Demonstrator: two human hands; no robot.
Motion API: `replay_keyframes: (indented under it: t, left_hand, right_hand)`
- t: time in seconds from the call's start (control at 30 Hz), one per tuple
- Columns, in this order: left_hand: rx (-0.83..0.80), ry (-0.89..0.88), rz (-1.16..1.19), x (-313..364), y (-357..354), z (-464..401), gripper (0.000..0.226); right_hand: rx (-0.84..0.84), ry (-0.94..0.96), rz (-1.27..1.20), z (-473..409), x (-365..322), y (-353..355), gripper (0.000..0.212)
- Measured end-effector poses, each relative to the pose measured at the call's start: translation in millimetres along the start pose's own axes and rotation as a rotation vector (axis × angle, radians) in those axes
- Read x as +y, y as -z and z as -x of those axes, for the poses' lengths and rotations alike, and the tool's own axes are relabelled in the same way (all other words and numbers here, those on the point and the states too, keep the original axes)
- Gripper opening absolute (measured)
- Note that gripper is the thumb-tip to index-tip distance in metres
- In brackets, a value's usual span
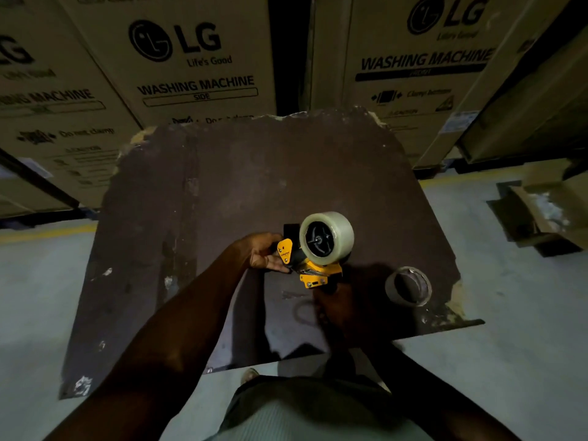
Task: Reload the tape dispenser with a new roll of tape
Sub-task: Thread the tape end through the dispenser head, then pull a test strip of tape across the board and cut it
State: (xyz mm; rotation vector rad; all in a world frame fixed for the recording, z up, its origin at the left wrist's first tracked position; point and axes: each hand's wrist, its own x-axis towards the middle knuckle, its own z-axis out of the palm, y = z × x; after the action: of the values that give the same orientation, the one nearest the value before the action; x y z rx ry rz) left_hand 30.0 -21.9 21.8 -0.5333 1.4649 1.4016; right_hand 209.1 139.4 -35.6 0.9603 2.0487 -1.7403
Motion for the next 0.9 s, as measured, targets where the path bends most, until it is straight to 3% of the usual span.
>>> replay_keyframes:
  t: [0.13, 0.27, 0.33, 0.4, 0.47, 0.53, 0.77, 0.9]
  left_hand:
    - [0.028, -0.046, -0.256, 0.6, 2.0, -3.0, 0.02]
    - [0.218, -0.197, -0.496, -2.1, 6.8, -13.3, 0.018]
    - [0.236, -0.244, -0.564, 0.5, 9.1, -18.0, 0.016]
    - [0.214, -0.246, -0.594, 1.5, 9.7, -18.9, 0.012]
    - [0.157, -0.254, -0.659, 7.2, 21.3, -30.7, 0.013]
    - [0.151, -0.319, -0.816, 11.1, 20.3, -30.9, 0.011]
    - [0.355, -0.504, -1.171, 22.7, 18.9, -36.5, 0.017]
    - [0.487, -0.442, -1.204, 23.1, 32.6, -47.7, 0.023]
  right_hand:
    - [-0.052, 0.092, 0.194, 19.6, -5.2, -2.6, 0.027]
    - [-0.009, 0.097, 0.254, 31.0, -3.6, -7.1, 0.009]
    - [0.009, 0.087, 0.27, 32.0, -3.8, -10.6, 0.008]
    - [0.084, 0.145, 0.25, 38.4, -4.9, -15.2, 0.017]
    - [0.213, 0.186, 0.179, 37.1, -3.6, -33.4, 0.041]
    - [0.209, 0.194, 0.162, 37.8, 0.9, -34.8, 0.047]
    - [0.199, 0.183, 0.287, 25.8, -9.8, -44.1, 0.037]
    - [0.252, 0.263, 0.371, 19.1, -0.6, -53.3, 0.06]
